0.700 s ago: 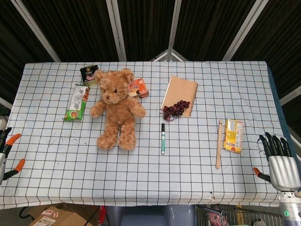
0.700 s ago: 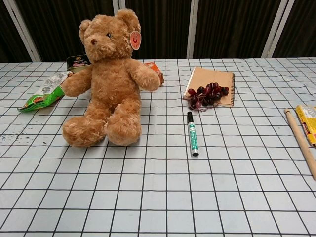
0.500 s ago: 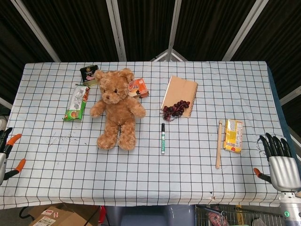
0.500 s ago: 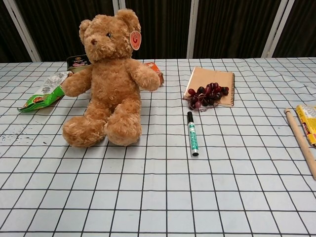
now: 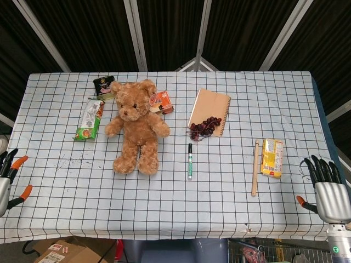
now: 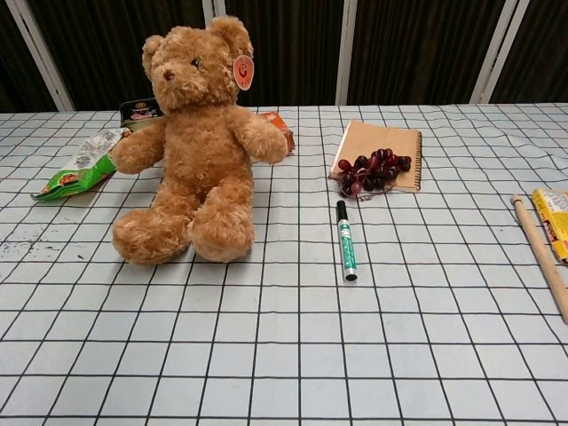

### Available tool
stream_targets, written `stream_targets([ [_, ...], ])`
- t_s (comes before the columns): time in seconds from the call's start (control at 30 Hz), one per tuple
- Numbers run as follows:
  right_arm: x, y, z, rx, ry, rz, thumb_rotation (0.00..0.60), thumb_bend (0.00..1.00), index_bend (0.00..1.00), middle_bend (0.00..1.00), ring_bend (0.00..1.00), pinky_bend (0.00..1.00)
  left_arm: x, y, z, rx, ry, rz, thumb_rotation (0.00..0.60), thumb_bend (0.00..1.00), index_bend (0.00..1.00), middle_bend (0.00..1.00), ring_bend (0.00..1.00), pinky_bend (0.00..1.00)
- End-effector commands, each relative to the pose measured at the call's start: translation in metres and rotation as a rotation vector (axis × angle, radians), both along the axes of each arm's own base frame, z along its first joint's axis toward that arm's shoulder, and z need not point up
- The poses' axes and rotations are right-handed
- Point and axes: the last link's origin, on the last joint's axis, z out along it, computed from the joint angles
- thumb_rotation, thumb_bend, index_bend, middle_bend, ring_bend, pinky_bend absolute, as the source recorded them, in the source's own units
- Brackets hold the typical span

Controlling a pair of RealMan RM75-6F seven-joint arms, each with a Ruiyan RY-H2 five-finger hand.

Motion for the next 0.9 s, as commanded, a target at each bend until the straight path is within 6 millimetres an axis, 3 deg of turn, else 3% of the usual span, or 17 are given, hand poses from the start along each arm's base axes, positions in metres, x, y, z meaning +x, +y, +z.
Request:
stream_targets([
  [0.03, 0.001, 0.000, 0.000, 0.001, -0.004, 0.004, 0.600, 0.17, 0.02, 0.00, 0.00, 0.00, -0.001, 0.000, -0.003, -0.016, -0.001, 0.012, 0.600, 0.43, 0.16, 0.04, 0.00, 0.00],
  [0.13, 0.001, 0.001, -0.001, 0.011, -0.016, 0.006, 0.600, 0.17, 0.02, 0.00, 0.00, 0.00, -0.004, 0.006, -0.008, -0.039, -0.003, 0.054, 0.600, 0.43, 0.15, 0.04, 0.00, 0.00],
  [0.3, 0.000, 0.000, -0.001, 0.016, -0.021, 0.002, 0.600, 0.17, 0.02, 0.00, 0.00, 0.00, -0.005, 0.031, -0.015, -0.081, -0.099, 0.101, 0.600, 0.41, 0.15, 0.05, 0.00, 0.00],
  [0.47, -0.003, -0.002, -0.003, 0.024, -0.028, -0.013, 0.600, 0.17, 0.02, 0.00, 0.00, 0.00, 0.007, 0.086, -0.028, -0.125, -0.181, 0.084, 0.600, 0.34, 0.18, 0.07, 0.00, 0.00],
  [0.67, -0.008, -0.006, -0.003, 0.028, -0.034, -0.036, 0.600, 0.17, 0.02, 0.00, 0.00, 0.00, 0.028, 0.144, -0.064, -0.265, -0.513, 0.170, 0.600, 0.31, 0.20, 0.08, 0.00, 0.00],
  [0.9, -0.012, -0.007, -0.003, 0.030, -0.034, -0.050, 0.600, 0.17, 0.02, 0.00, 0.00, 0.00, 0.044, 0.179, -0.097, -0.312, -0.725, 0.223, 0.600, 0.29, 0.23, 0.14, 0.00, 0.00],
])
